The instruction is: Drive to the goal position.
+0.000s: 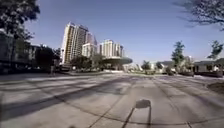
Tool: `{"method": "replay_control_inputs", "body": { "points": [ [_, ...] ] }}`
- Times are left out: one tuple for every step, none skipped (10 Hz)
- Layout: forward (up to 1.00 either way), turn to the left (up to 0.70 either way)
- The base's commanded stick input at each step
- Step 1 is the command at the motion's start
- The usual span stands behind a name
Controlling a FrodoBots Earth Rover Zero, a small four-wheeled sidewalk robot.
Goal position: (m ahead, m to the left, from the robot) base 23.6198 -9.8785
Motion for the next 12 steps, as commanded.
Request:
{"method": "replay_control_inputs", "body": {
  "points": [
    [0.7, 0.0],
    [0.7, 0.0],
    [0.7, 0.0],
    [0.7, 0.0],
    [0.7, 0.0],
    [0.7, 0.0],
    [0.7, 0.0],
    [0.7, 0.0],
    [0.7, 0.0],
    [0.7, 0.0],
    [0.7, 0.0],
    [0.7, 0.0]
  ]
}}
